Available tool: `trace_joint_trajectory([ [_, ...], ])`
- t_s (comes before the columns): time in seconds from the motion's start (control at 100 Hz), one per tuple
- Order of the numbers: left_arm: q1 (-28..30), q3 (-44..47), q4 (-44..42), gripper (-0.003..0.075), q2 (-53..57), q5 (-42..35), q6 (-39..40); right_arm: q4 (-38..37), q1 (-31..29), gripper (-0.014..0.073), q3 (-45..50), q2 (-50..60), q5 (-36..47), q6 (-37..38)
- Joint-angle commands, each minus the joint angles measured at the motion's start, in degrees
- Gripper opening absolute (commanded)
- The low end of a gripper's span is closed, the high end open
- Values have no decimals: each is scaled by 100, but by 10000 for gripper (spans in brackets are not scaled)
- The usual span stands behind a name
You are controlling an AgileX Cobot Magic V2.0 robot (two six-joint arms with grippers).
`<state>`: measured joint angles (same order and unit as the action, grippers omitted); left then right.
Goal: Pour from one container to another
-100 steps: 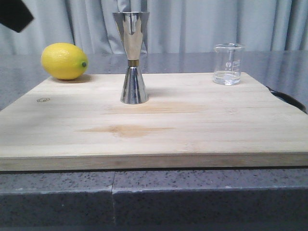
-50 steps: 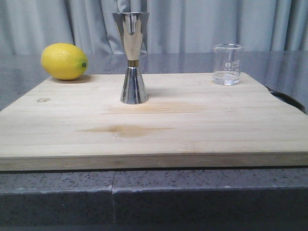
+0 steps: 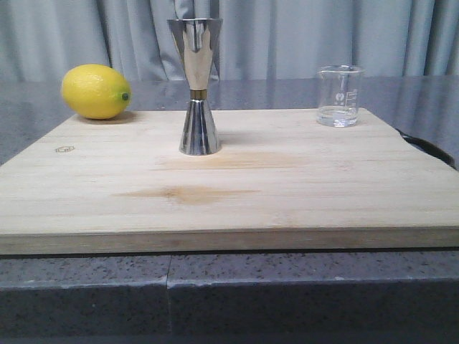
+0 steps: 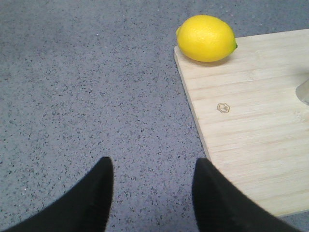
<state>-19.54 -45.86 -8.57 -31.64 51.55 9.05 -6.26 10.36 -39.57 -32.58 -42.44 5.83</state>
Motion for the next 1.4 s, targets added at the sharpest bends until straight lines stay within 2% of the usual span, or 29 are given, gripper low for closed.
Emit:
trace_joint_trajectory([
  [0.0,11,-131,-54,193,-25,-573,82,-83,9,242,-131,1,462,-44],
  [0.11,11,-131,-54,81,-25,-719,82,-83,9,76,-131,1,474,-44],
  [0.21,11,-131,-54,-12,-25,-818,82,-83,9,-22,-131,1,484,-44],
  [0.3,11,-131,-54,-19,-25,-891,82,-93,9,-71,-131,1,498,-44],
  [0.84,11,-117,-42,-19,-25,-935,82,-129,9,-71,-131,1,530,-44],
  [0.92,70,-29,211,-19,44,-1011,82,-129,9,-71,-131,1,530,-44],
  [1.04,637,429,504,-19,440,-1504,-42,-129,9,-71,-131,1,530,-44],
  [1.22,1616,1908,683,-19,1554,-3156,-373,-129,9,-71,-131,1,530,-44],
  [1.39,1775,3249,653,-19,2539,-4058,-373,-129,9,-71,-131,1,530,-44],
])
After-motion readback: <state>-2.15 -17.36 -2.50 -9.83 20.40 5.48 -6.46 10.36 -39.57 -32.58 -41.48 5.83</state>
